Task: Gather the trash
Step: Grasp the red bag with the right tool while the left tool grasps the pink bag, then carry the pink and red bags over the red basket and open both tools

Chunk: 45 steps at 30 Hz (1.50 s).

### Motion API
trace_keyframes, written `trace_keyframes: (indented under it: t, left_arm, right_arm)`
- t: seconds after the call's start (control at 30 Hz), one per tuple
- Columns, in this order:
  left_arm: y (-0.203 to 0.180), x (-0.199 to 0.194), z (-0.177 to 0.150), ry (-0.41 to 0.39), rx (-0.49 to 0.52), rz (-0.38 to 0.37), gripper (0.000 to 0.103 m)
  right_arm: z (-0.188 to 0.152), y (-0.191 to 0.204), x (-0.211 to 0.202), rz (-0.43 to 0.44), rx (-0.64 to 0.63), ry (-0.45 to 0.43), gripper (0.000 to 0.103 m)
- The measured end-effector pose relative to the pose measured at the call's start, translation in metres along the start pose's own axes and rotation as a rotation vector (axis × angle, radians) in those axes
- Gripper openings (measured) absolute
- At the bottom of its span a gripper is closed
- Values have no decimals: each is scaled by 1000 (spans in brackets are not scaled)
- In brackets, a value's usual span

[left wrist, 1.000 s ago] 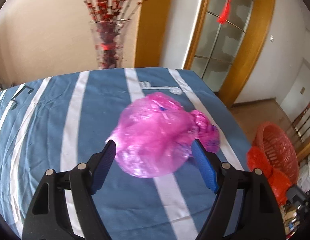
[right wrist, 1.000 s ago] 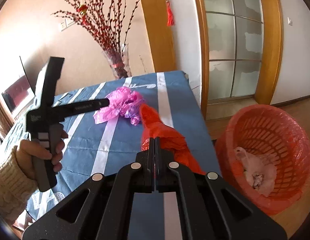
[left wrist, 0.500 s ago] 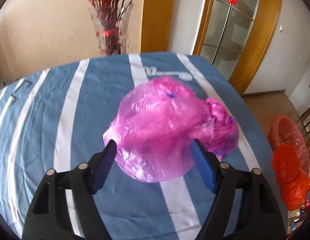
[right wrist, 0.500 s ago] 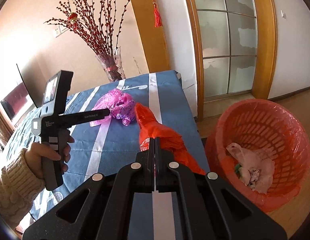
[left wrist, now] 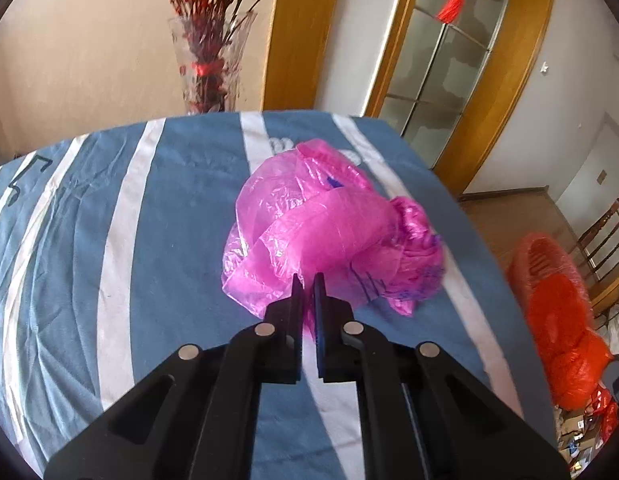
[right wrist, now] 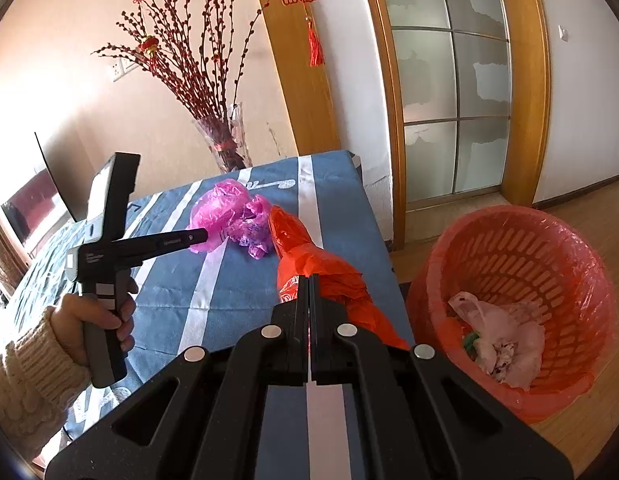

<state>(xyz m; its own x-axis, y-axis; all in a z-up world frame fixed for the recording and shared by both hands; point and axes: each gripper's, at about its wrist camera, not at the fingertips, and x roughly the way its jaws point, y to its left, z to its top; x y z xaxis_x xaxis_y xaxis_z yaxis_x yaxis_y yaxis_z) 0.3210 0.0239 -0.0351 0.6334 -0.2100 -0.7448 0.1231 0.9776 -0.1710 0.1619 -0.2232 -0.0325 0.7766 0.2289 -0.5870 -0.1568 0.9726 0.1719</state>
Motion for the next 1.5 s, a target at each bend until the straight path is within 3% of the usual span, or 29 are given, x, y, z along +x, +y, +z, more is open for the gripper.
trace_keyframes:
  t: [0.43,0.7,1.23,1.5]
  left_arm:
    - [-64,-54,-3,-68,76,-112,6]
    - [-115,-74,-11,-81,134,-177,6]
    - [-204,-51,-33,-12,203,-298,6]
    - [-241,-33,-41,22,224,-352,8]
  right_arm:
    - [4,-22,-40,-45,33,-77,1]
    - [3,-57,-69,-117,89,-137,1]
    - [7,-129,-86,-250,191,-201,1]
    - [16,-156,-82,-259,265,-226,1]
